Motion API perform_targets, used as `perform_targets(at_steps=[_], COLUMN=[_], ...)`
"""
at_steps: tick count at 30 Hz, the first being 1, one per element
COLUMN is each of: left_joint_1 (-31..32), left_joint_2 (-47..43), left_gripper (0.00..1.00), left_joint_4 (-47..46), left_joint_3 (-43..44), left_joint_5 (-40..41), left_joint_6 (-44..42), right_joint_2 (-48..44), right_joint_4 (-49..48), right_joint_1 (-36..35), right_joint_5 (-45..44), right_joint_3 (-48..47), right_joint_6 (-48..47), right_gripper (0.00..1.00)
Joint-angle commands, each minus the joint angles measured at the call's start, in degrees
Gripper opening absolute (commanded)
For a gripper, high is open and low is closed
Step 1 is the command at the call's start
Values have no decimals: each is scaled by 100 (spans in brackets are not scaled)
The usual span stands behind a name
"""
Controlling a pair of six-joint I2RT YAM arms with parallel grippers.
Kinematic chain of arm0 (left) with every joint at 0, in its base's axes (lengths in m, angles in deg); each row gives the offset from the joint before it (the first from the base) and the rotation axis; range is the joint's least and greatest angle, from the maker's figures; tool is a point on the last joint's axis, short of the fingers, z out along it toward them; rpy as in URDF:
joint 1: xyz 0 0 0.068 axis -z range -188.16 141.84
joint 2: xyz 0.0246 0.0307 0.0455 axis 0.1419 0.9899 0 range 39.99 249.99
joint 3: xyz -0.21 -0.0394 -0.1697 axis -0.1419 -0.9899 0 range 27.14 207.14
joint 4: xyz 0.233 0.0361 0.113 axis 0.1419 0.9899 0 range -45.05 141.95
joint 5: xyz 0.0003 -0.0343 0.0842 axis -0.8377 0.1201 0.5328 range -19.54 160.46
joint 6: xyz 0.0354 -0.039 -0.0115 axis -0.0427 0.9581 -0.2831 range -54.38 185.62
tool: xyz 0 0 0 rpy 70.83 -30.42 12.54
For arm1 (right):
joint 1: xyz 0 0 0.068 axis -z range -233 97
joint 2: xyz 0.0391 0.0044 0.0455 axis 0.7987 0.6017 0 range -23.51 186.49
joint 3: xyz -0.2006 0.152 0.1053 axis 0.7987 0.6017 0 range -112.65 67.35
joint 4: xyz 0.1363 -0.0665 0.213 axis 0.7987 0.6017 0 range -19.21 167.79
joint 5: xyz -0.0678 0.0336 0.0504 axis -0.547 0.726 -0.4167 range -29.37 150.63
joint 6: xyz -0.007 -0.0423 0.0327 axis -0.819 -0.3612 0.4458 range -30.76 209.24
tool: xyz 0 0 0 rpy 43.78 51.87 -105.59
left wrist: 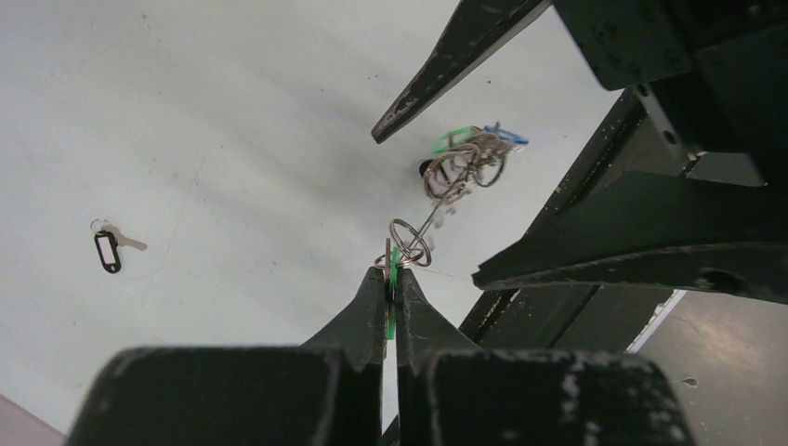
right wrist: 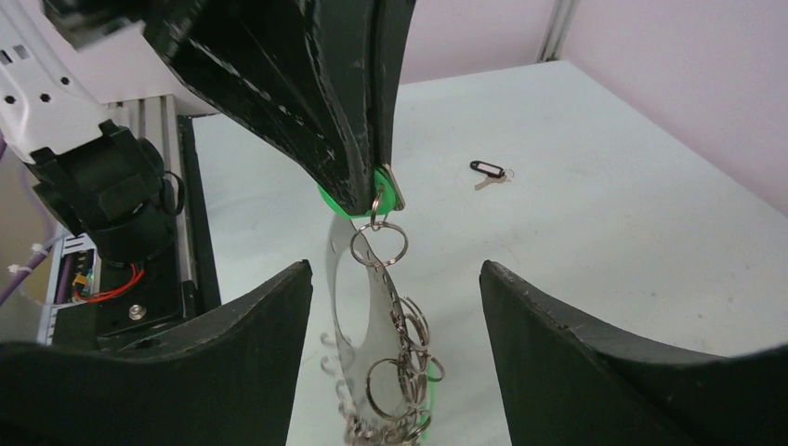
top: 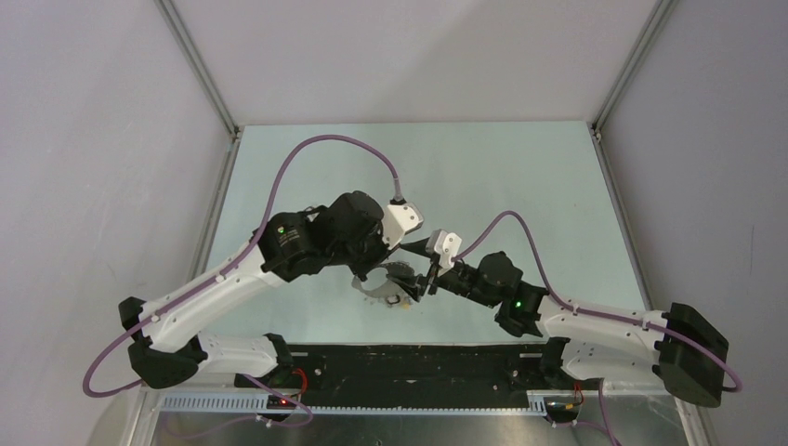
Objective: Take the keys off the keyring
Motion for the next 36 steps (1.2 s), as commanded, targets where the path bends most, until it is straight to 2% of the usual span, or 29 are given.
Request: perform_targets(at_steps=[1,9,18,24,28,29,33,36], left_joint_1=[19,21,19,19,19,19,19,19], left_joint_2=[18,3,52,80,95,95,82,87], left_gripper=[0,0,0,0,0,0,0,0], left_joint_4=[-138,-142,-141,-152,-158,-156,-154,-162], left_joint_3=[308,337,408,471,468,462,466,475], left_joint_5=[-236,-426,-455,-459,-473,-462,-431,-416], left_joint_6=[-11,-144,-208,-210,-193,-183,-130,-90], right_joint_2=[168,375,484,590,623,611,563,523], right_joint_4=[-526,-945,-1137,-1183,-1215,-1212,-1110,-1028], right_joint_1=[-22,127,318,321,306,292,142,4], right_joint_5=[-130,404,1064,1209,983,907,466,103], right_joint_3=[-17,-49,-52,-68,-70,-70,-70,-70], right_joint_6=[-255,-214,45,191,239,250,142,3], right_gripper=[69,63,50,44,40,40,52,52])
